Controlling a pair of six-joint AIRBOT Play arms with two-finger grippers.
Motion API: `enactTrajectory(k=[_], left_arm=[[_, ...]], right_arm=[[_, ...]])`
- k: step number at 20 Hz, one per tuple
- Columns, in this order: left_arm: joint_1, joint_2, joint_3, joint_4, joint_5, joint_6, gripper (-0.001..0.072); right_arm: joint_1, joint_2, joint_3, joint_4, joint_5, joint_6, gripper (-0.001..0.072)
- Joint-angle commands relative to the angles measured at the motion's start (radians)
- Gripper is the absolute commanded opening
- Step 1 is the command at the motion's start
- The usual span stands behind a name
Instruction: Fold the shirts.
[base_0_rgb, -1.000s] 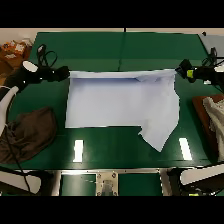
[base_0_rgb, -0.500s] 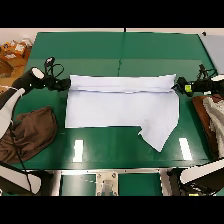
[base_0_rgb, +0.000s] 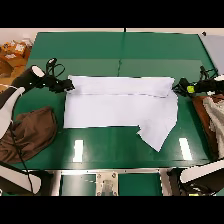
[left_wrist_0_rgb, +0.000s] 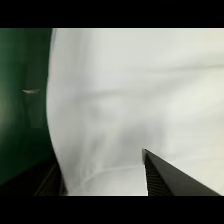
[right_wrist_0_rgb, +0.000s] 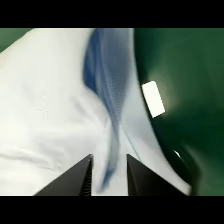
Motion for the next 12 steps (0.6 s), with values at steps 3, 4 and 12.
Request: enactTrajectory(k=[3, 4, 12], left_arm=[[0.094, 0.003, 0.164, 0.04, -0.518, -0.118, 0.0434], [0.114, 0.01, 0.181, 0.042, -0.593, -0.118, 0.0116], [0.112, 0.456, -0.299, 0.15, -0.476, -0.187, 0.0023]], right_arm=[[-0.117, 0.105, 0.007, -0.134, 0.229, 0.123, 0.0018], [-0.134, 0.154, -0.042, -0.145, 0.234, 0.123, 0.0017], [-0.225, 0.655, -0.657, -0.309, 0.23, 0.28, 0.0271]])
